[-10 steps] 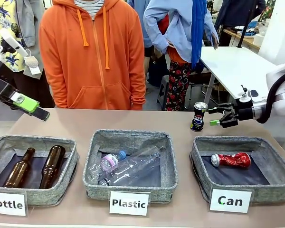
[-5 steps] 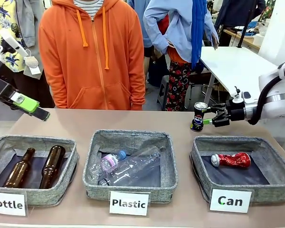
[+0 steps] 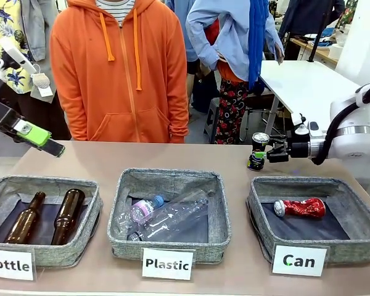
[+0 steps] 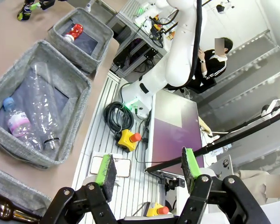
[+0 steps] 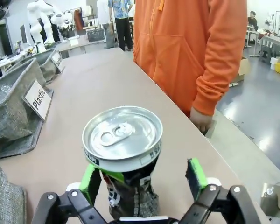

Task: Sort the can waste into the basket.
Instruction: Pick up the can waste from the table and place it in the right Fabric basket.

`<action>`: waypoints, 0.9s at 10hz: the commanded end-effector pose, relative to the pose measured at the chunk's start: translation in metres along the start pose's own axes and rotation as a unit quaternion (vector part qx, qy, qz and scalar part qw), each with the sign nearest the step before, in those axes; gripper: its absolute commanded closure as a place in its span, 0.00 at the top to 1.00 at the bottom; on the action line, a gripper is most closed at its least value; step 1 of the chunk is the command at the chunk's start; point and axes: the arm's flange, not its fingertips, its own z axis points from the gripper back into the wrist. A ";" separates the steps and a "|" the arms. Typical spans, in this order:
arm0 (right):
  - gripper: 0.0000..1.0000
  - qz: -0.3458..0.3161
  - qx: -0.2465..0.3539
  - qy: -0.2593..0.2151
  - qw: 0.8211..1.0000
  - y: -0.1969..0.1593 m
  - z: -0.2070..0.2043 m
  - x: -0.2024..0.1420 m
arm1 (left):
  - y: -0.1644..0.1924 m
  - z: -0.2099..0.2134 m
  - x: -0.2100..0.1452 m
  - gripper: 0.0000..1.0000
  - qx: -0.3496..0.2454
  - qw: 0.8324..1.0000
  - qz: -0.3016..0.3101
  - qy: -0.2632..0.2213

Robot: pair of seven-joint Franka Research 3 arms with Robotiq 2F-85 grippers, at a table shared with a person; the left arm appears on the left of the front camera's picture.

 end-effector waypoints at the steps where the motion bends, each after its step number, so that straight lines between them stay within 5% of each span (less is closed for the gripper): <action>1: 0.40 -0.014 0.009 -0.019 1.000 -0.005 -0.004 0.002 | -0.003 0.002 -0.001 0.75 -0.004 1.000 -0.002 -0.002; 2: 0.04 -0.014 0.008 -0.020 1.000 -0.005 -0.004 0.003 | -0.003 0.002 -0.001 0.75 -0.004 1.000 -0.002 -0.002; 6: 0.05 -0.015 0.023 -0.023 0.999 0.009 -0.005 0.019 | -0.003 0.002 -0.001 0.75 -0.004 1.000 -0.002 -0.002; 9: 0.00 -0.012 0.046 0.005 0.999 0.060 0.014 0.090 | -0.003 0.002 -0.001 0.75 -0.004 1.000 -0.002 -0.002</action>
